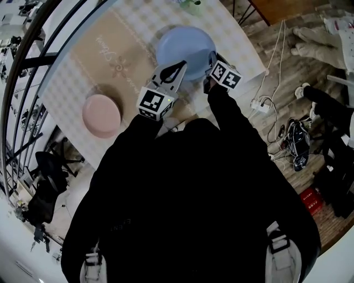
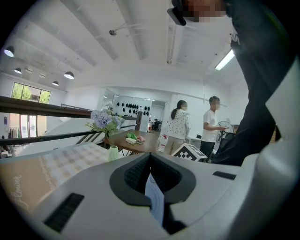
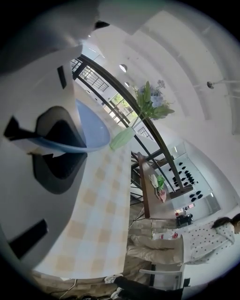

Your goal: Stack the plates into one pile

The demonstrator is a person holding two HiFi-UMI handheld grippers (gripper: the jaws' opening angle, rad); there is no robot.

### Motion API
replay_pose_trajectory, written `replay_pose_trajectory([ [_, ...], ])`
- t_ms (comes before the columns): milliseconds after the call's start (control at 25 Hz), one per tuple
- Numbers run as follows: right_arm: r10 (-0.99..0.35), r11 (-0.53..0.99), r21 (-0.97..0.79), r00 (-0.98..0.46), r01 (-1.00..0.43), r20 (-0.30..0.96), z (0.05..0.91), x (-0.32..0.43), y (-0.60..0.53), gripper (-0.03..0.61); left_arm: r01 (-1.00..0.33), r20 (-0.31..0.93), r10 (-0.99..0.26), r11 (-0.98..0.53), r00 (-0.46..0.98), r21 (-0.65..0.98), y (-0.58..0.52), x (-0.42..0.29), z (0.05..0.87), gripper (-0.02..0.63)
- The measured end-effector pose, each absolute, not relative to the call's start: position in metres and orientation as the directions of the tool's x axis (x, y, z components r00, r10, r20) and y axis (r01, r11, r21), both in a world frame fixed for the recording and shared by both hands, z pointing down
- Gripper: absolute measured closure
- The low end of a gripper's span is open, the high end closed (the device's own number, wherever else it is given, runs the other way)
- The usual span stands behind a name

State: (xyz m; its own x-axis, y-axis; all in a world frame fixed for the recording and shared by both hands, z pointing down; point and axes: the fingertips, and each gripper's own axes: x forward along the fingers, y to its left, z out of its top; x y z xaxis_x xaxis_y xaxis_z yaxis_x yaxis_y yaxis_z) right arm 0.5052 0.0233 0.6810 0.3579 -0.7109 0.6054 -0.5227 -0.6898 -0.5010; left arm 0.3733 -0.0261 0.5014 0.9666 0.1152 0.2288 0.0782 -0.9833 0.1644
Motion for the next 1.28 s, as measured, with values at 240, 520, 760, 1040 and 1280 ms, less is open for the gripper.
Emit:
replay_pose_trajectory([
  [240, -0.733, -0.659, -0.505, 0.324, -0.558, 0.598, 0.666, 0.485, 0.003, 0.557, 0.039, 0.210, 0.070, -0.988, 0.975, 0.152, -0.038, 0.353, 0.492, 0.600],
  [520, -0.756, -0.611, -0.511, 0.253, -0.605, 0.604, 0.650, 0.449, -0.018, 0.554, -0.022, 0.193, 0.005, -0.990, 0.981, 0.139, -0.052, 0.326, 0.482, 0.600],
  [760, -0.771, -0.580, -0.533, 0.205, -0.616, 0.603, 0.639, 0.419, -0.035, 0.554, -0.085, 0.177, -0.062, -0.988, 0.982, 0.130, -0.071, 0.288, 0.478, 0.600],
  [1040, -0.806, -0.503, -0.552, 0.130, -0.666, 0.578, 0.626, 0.379, -0.073, 0.552, -0.188, 0.171, -0.165, -0.974, 0.971, 0.123, -0.100, 0.239, 0.473, 0.600],
  [1280, -0.820, -0.445, -0.571, 0.057, -0.690, 0.570, 0.619, 0.335, -0.097, 0.551, -0.274, 0.177, -0.252, -0.955, 0.951, 0.114, -0.115, 0.191, 0.473, 0.600],
])
